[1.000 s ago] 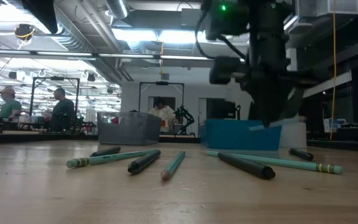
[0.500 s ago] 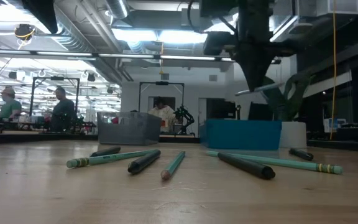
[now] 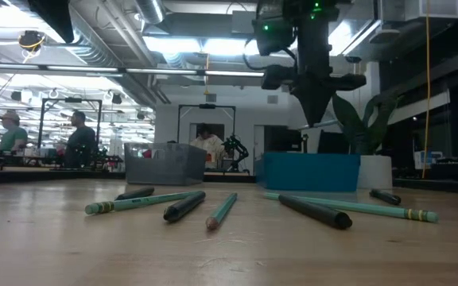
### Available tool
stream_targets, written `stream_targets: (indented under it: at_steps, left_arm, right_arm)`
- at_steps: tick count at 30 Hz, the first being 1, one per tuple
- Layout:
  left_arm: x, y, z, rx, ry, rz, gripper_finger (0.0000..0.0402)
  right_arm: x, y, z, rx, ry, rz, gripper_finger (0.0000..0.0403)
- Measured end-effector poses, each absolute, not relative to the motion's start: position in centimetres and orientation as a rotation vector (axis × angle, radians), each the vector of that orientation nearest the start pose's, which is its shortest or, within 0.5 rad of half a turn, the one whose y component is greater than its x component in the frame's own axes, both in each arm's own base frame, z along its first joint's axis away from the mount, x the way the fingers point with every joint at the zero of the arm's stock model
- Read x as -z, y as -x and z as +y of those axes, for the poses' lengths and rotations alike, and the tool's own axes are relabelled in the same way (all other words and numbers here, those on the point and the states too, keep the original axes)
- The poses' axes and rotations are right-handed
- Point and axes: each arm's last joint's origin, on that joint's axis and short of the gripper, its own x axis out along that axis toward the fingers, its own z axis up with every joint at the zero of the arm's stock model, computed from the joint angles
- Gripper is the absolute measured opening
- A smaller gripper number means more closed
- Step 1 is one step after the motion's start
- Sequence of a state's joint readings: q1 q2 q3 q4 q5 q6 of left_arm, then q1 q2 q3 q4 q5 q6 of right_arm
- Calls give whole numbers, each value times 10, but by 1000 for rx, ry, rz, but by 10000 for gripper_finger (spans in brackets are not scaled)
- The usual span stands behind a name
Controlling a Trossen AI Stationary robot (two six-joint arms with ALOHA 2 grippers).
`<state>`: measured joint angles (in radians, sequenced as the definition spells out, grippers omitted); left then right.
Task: Sort pens & pencils
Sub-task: Put the right light blue pencil into the blue bin
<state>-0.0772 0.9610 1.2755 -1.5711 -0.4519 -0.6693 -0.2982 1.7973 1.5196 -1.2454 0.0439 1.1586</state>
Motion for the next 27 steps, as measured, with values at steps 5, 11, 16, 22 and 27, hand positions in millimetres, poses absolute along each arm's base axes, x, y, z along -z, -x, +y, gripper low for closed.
stream_targets:
  at_steps: [5,11,16,22,27]
  left_arm:
    - [-364,-113,4,-706,247,1042,73]
    - [-364,-113,4,-709,245,1040,73]
    - [-364,-113,4,-709,245,1040,73]
    - [-364,-113,4,-710,246,1039,73]
    - [-364,-113,4,-711,246,1039,73]
  right_arm:
    - [-255,-315,-124,1116,-1124,1174,36]
    - [-255,-310,-150,1098,-1145,1114,36]
    - [-256,-305,-169,1082,-1159,1065,36]
    - [-257,-301,-186,1060,-1183,1002,36]
    - [-257,-298,-192,1060,-1178,1004,36]
